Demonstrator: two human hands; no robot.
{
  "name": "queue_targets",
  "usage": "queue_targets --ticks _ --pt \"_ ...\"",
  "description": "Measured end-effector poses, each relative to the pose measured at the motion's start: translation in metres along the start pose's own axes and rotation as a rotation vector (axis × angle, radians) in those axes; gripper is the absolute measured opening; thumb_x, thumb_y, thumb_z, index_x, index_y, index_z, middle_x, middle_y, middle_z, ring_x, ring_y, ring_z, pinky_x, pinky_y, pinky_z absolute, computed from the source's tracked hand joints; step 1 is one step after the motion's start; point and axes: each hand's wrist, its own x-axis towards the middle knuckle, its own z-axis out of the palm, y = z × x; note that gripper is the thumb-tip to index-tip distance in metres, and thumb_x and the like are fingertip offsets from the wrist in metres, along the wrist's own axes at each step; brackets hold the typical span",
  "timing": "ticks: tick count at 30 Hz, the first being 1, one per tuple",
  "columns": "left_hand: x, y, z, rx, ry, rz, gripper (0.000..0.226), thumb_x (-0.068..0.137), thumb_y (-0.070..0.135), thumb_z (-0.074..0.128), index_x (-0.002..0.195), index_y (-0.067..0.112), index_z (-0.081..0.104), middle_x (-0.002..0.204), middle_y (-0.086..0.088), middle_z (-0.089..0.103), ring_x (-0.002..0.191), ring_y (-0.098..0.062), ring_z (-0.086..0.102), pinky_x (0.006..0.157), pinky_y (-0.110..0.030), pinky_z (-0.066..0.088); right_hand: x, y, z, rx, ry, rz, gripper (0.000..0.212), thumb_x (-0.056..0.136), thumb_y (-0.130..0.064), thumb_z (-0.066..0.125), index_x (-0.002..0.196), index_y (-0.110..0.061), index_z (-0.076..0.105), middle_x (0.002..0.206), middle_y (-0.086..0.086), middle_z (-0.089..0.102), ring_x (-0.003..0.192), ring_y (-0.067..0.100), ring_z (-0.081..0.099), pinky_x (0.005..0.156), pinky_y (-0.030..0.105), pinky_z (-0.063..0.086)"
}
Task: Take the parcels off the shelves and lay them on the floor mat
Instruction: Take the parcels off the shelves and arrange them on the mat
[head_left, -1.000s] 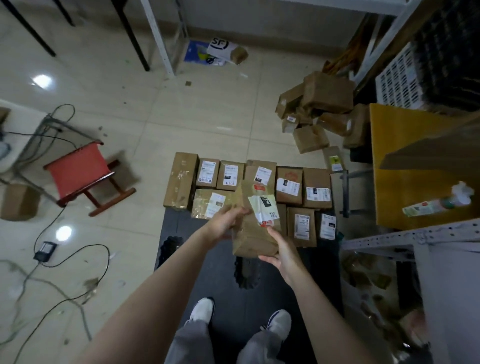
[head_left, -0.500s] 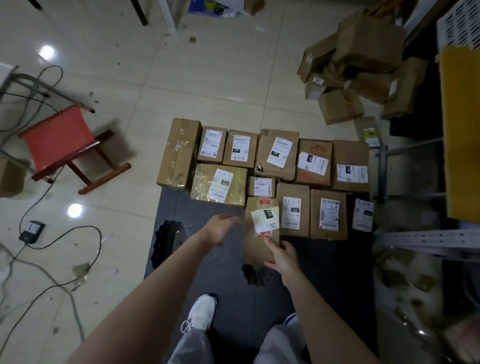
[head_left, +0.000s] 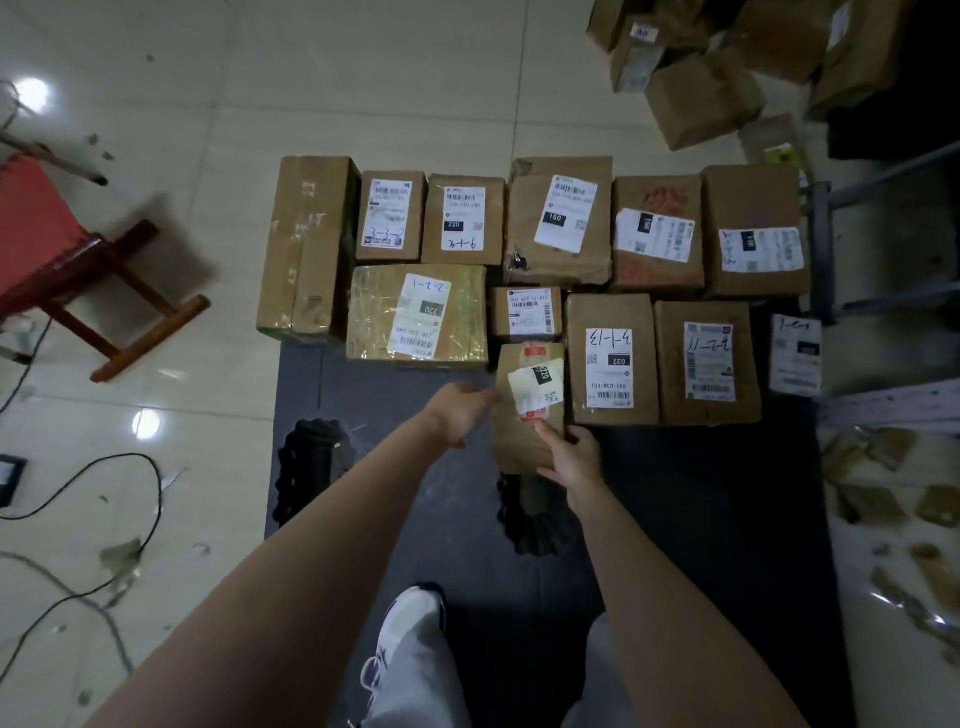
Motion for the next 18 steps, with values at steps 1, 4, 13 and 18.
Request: queue_targets --ticks 1,4,13,18 --pt "0.008 -0.002 0.003 0.004 -0.003 0.002 0.042 0.099 0.03 0.052 0.134 0.006 0.055 0.116 -0.011 0.055 0.108 -0.03 0.056 0.081 -0.037 0.045 0.009 0.003 0.002 0.006 0.001 -0.006 0.045 0.089 -0.029 0.074 0.125 -0.015 0.053 0.105 -0.003 0.057 0.088 0.011 0.057 0.076 0.037 0.058" --pt "0.027 -0.007 0.009 0.016 -0.006 0.004 0.04 0.1 0.028 0.051 0.133 0.005 0.054 0.115 -0.011 0.055 0.104 -0.028 0.054 0.08 -0.036 0.045 0.03 0.013 0.006 0.008 0.011 -0.028 0.044 0.09 -0.027 0.073 0.128 -0.015 0.053 0.107 -0.003 0.055 0.088 0.008 0.056 0.072 0.034 0.057" --pt "0.046 -0.004 0.009 0.063 -0.005 0.052 0.039 0.101 0.025 0.05 0.132 0.001 0.055 0.118 -0.014 0.056 0.105 -0.032 0.056 0.077 -0.036 0.045 0.06 0.025 0.019 -0.119 0.059 -0.117 0.049 0.09 -0.028 0.072 0.132 -0.01 0.055 0.121 0.006 0.062 0.11 0.026 0.061 0.096 0.046 0.052" --pt "0.043 -0.001 0.006 0.073 0.008 0.077 0.036 0.103 0.022 0.046 0.132 0.003 0.054 0.103 -0.012 0.052 0.092 -0.024 0.049 0.064 -0.03 0.039 0.059 0.028 0.016 -0.134 0.247 -0.07 0.035 0.098 -0.017 0.059 0.131 -0.006 0.058 0.124 0.012 0.064 0.1 0.022 0.06 0.075 0.028 0.047"
